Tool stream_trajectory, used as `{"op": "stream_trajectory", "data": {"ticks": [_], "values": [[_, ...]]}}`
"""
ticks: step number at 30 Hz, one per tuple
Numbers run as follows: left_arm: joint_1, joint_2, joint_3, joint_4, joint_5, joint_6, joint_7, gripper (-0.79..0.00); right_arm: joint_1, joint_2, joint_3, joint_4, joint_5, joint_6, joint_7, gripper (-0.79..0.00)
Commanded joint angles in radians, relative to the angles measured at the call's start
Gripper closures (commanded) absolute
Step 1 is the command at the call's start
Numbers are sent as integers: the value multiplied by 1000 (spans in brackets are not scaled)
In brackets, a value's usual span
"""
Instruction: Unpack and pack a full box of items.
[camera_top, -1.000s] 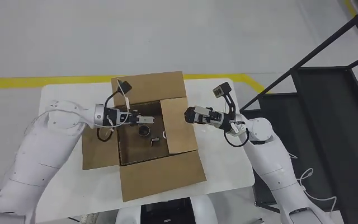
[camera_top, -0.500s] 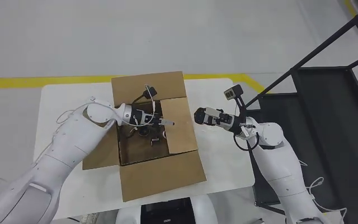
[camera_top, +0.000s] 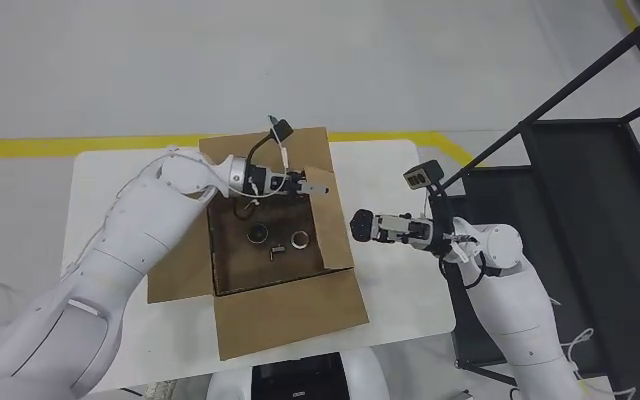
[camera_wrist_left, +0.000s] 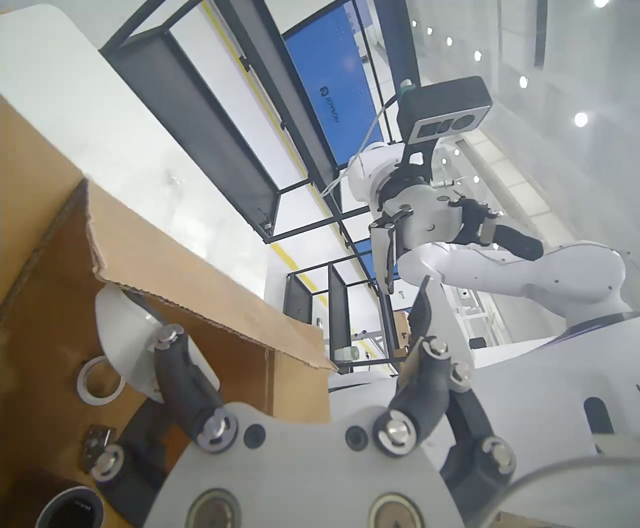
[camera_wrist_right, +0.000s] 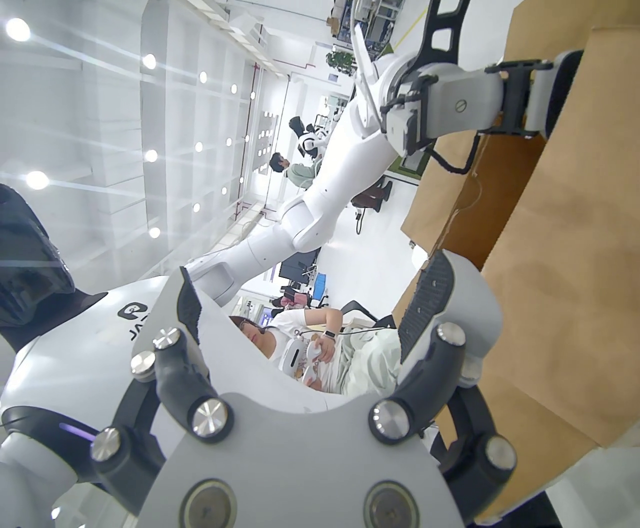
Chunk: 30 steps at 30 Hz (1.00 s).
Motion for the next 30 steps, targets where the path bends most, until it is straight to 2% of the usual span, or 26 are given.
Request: {"op": "stream_trajectory", "data": {"ticks": [1,7,13,20,25,30], "values": [[-5,-17,12,7,-21,-20,-2,-785,-5,3,1,5,-7,6,11,-785],[-32,-82,49,73,-143,-65,-30,-785,-22,8,10,4,1,5,24,-785],[-70,-148,95,142,-164,-84,-19,-785,-37,15,22,-9,-6,7,32,-785],[-97,-212,135,229,-177,-88,-15,-785,-34,23,19,30,-121,27,-21,-785],[-119,-227,140,265,-153,-90,-13,-785,-34,28,19,68,-209,37,-76,-785],[-141,-200,111,259,-124,-78,-26,-785,-28,30,-1,115,-262,39,-115,-785]]}}
